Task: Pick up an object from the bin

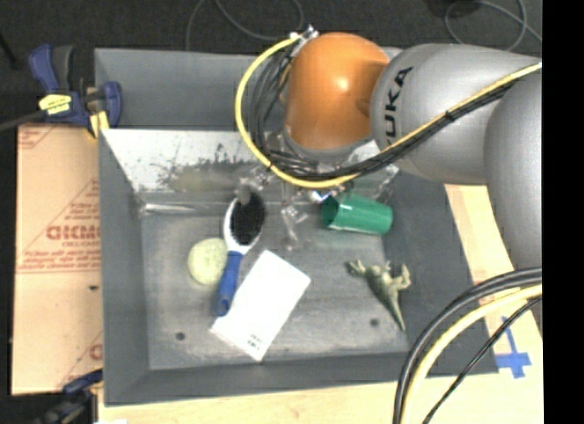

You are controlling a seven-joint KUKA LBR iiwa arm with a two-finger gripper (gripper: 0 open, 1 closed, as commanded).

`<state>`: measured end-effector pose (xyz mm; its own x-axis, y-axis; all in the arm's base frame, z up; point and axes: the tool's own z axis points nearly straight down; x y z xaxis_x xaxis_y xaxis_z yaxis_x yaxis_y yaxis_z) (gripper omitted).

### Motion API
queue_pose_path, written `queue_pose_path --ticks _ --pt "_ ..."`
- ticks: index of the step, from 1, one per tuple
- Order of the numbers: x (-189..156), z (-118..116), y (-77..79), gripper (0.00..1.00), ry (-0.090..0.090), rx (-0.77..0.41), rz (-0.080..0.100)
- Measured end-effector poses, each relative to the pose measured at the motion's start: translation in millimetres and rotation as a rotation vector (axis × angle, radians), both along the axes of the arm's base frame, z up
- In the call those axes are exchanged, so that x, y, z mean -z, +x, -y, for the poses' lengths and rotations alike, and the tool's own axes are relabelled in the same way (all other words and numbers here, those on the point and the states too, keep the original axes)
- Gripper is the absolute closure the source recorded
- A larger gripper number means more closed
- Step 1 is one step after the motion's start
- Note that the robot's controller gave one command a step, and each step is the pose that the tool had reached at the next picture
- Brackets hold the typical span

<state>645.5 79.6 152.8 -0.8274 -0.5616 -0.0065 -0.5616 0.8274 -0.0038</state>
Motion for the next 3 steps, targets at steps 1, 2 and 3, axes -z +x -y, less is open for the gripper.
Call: queue_pose_path --ticks 1,2,3 --pt "68 -16 8.3 0.00 0.003 -0.320 0.015" --pt "96 -18 8.4 1.00 -0.002 -0.353 0.001" --pt "95 -18 8.0 1.00 -0.002 -0.358 0.001"
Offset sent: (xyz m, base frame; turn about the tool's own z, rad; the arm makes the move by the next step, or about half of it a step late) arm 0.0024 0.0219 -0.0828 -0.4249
